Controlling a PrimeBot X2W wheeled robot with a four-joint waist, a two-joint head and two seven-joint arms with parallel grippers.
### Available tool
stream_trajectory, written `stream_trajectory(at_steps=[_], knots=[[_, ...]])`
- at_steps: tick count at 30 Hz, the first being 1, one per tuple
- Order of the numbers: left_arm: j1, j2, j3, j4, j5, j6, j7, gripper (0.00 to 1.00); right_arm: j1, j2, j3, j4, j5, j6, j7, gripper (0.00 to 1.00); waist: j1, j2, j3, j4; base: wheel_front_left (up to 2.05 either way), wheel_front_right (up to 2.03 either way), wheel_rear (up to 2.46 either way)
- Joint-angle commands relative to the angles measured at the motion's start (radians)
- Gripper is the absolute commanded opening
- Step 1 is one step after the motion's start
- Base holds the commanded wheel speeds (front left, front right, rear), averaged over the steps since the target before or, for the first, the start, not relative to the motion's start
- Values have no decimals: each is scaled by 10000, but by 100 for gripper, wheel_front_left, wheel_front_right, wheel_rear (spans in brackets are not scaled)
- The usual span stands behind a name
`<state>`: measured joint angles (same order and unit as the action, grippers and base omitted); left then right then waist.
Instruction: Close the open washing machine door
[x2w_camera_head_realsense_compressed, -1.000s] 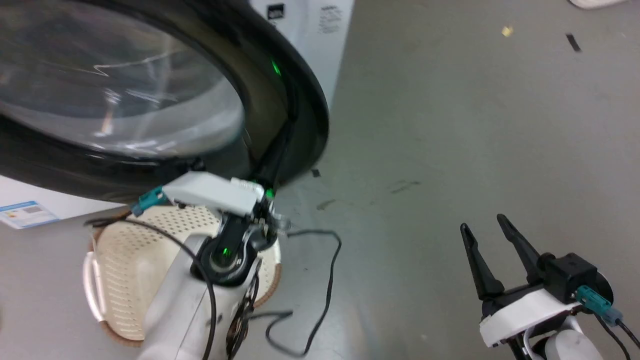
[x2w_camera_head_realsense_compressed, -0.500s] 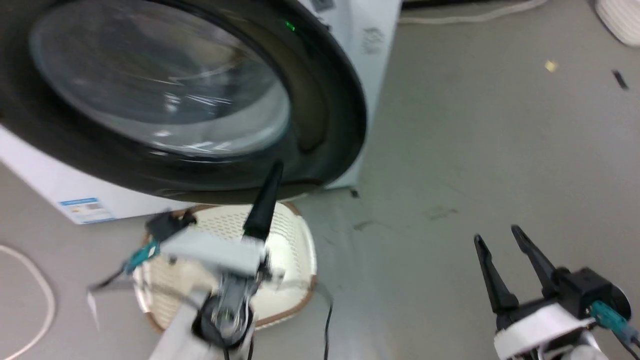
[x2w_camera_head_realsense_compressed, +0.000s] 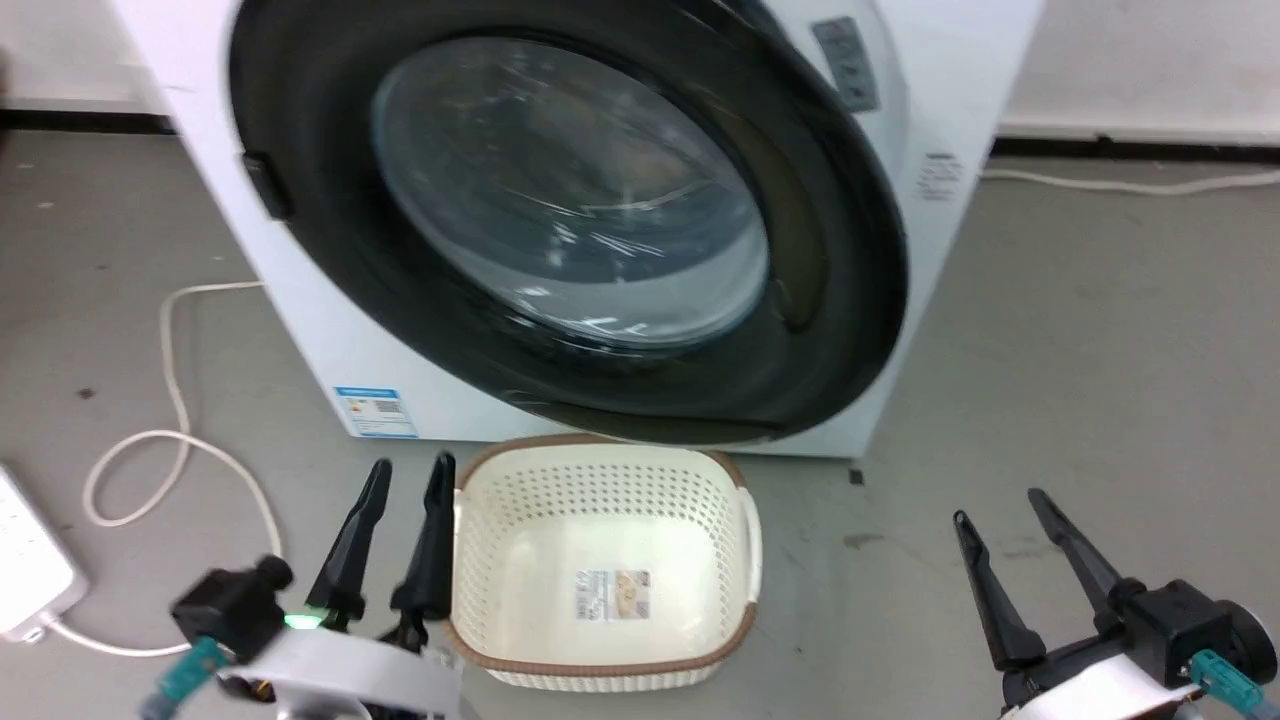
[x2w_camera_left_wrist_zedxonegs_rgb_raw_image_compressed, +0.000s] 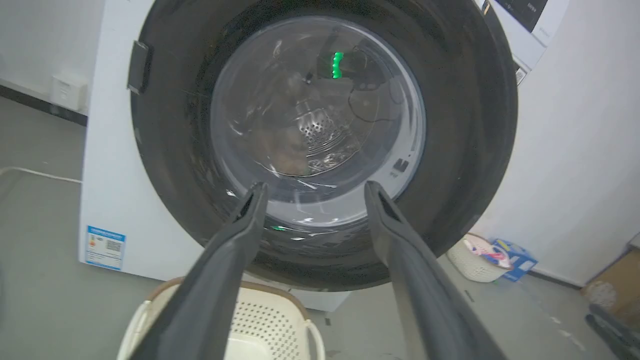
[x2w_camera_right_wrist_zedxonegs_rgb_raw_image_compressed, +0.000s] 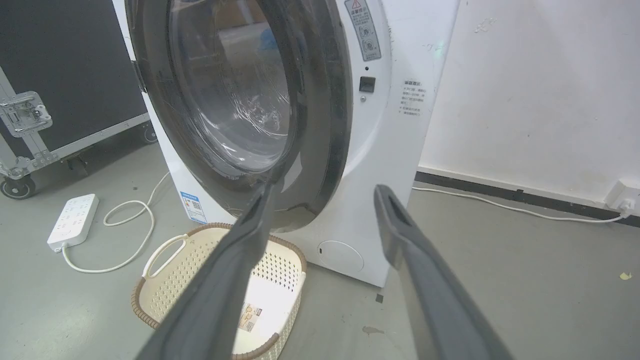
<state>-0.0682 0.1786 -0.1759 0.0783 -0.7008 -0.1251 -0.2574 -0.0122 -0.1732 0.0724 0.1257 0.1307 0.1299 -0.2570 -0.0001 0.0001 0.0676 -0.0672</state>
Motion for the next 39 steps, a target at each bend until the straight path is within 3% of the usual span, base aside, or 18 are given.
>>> stream_trajectory(at_steps=[1, 5, 10, 16, 18, 26, 27, 28, 29, 30, 39], knots=[[238, -47, 108, -72, 964, 144, -40, 100, 162, -8, 5, -66, -78, 8, -47, 100, 1, -1, -240, 312, 0, 0, 0], [638, -674, 550, -306, 2815, 540, -41, 100, 269, 105, -9, -81, -87, 8, -47, 100, 1, -1, -330, 506, 0, 0, 0], [954, -815, 726, -523, 4955, 1022, -42, 100, 350, 215, 67, -53, -106, 8, -47, 100, 1, -1, -334, 643, 0, 0, 0], [1034, -890, 522, -701, 6212, 1332, -42, 100, 291, 232, -19, -85, -44, 8, -47, 100, 1, -1, -106, 914, 0, 0, 0], [959, -902, 400, -694, 6424, 1337, -43, 100, 203, 161, 35, -167, 3, 8, -47, 0, 1, -1, 69, 1069, 0, 0, 0], [522, -1068, -12, -659, 6608, 1418, -43, 100, -719, -650, 598, -493, 323, 8, 2, 0, 1, -1, 1046, 1749, 0, 0, 0], [376, -1113, -146, -651, 6625, 1451, -43, 100, -1244, -1179, 906, -526, 451, 8, 137, 0, 1, -1, 1389, 1932, 0, 0, 0], [376, -1113, -146, -651, 6625, 1451, -43, 100, -1244, -1179, 906, -526, 451, 8, 137, 0, 1, -1, 1389, 1932, 0, 0, 0], [218, -1152, -302, -647, 6644, 1486, -43, 100, -1814, -1770, 1183, -538, 646, 8, 293, 0, 1, -1, 1711, 2124, 0, 0, 0], [218, -1152, -302, -647, 6644, 1486, -43, 100, -1814, -1770, 1183, -538, 646, 8, 293, 0, 1, -1, 1711, 2124, 0, 0, 0], [-438, -1250, -846, -702, 6576, 1781, -43, 100, -4116, -4157, 1537, 491, 2551, 8, 826, 0, 1, -1, 2659, 2800, 0, 0, 0]])
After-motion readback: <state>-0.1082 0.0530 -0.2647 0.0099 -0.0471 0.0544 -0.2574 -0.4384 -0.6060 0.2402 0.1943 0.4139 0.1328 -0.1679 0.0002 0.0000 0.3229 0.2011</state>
